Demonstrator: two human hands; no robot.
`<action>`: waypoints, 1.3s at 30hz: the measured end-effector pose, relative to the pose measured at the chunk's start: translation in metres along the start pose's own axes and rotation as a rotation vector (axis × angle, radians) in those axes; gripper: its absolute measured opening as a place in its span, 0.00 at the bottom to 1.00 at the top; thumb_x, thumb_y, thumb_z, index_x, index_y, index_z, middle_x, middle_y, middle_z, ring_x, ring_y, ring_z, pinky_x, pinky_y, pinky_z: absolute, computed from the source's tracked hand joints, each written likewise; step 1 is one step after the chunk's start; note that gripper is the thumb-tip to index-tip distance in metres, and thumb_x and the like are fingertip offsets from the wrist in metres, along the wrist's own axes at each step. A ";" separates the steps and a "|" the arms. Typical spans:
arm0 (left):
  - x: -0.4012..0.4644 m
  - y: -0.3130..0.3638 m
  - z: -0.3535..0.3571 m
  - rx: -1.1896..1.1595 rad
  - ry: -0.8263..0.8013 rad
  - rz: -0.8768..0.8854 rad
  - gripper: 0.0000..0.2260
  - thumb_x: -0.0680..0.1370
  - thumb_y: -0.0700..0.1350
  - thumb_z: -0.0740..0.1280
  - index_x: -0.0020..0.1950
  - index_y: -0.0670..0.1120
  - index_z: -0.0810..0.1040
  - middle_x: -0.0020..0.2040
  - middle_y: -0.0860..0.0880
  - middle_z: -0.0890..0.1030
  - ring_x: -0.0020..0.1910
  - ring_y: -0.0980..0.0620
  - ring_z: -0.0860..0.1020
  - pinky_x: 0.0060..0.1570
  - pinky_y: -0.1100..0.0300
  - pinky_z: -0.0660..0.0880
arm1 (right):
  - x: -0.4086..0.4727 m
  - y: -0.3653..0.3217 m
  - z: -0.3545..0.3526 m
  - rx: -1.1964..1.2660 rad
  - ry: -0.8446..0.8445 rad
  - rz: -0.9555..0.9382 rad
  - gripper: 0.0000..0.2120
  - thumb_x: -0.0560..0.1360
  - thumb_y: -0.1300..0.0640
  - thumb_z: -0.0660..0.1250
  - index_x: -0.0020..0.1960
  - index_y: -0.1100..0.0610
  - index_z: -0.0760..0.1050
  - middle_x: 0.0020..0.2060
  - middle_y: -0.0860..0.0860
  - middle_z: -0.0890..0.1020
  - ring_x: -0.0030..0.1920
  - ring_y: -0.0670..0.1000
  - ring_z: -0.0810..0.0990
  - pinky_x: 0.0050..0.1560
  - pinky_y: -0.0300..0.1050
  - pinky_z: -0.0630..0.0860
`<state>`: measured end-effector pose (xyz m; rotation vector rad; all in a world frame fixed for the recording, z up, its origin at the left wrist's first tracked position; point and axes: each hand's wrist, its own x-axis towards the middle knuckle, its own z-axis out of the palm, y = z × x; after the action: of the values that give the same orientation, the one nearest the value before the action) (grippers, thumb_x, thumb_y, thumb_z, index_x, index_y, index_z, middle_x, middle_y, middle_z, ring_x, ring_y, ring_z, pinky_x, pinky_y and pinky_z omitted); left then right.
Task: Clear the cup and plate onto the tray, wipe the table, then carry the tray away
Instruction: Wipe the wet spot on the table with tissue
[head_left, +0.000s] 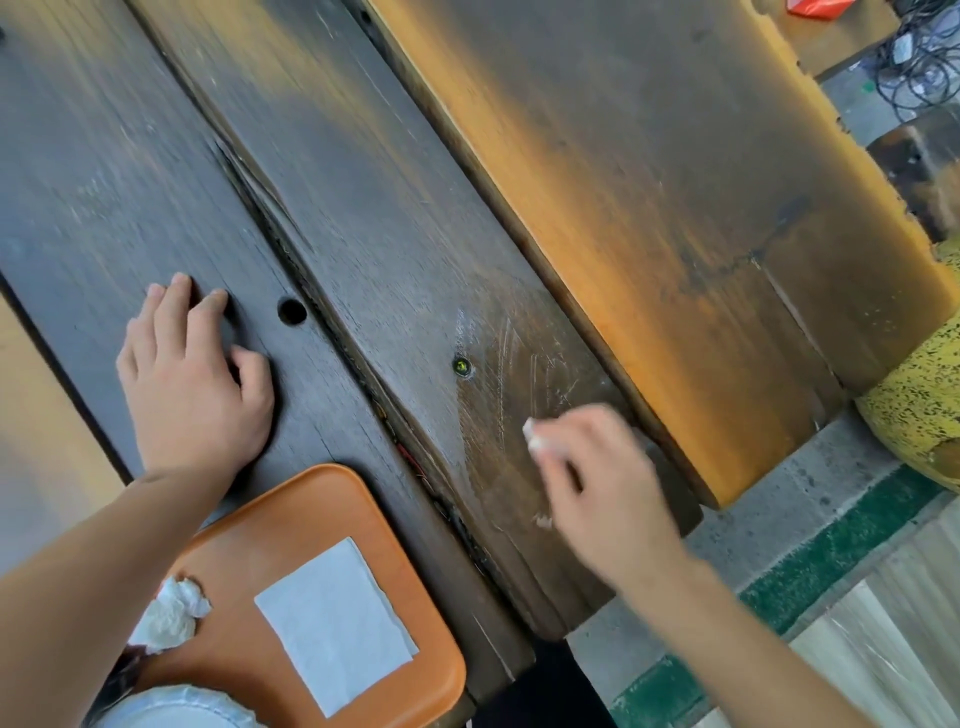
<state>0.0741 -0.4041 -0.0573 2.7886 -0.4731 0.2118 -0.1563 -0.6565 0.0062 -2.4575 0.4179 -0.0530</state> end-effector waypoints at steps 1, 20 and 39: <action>0.000 0.000 0.000 0.006 0.002 0.005 0.23 0.76 0.44 0.59 0.71 0.42 0.71 0.77 0.39 0.69 0.78 0.37 0.64 0.74 0.42 0.60 | 0.023 0.008 -0.010 0.004 0.062 0.028 0.07 0.78 0.62 0.67 0.55 0.58 0.81 0.49 0.51 0.78 0.47 0.48 0.78 0.50 0.38 0.76; 0.000 0.001 -0.002 0.007 -0.010 -0.011 0.22 0.76 0.43 0.60 0.71 0.43 0.72 0.77 0.40 0.69 0.78 0.38 0.64 0.75 0.43 0.60 | 0.060 0.011 -0.013 -0.308 -0.554 -0.761 0.14 0.78 0.70 0.60 0.57 0.63 0.81 0.47 0.53 0.82 0.48 0.54 0.77 0.50 0.47 0.77; 0.000 0.000 -0.001 0.021 -0.029 -0.015 0.23 0.77 0.43 0.59 0.72 0.43 0.71 0.78 0.41 0.68 0.79 0.40 0.62 0.76 0.44 0.58 | 0.193 0.012 -0.012 -0.235 -0.134 -0.330 0.12 0.81 0.60 0.63 0.60 0.62 0.80 0.50 0.58 0.79 0.54 0.57 0.76 0.53 0.40 0.68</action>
<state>0.0743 -0.4041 -0.0563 2.8179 -0.4600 0.1738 0.0216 -0.7322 -0.0036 -2.7190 -0.0456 0.0253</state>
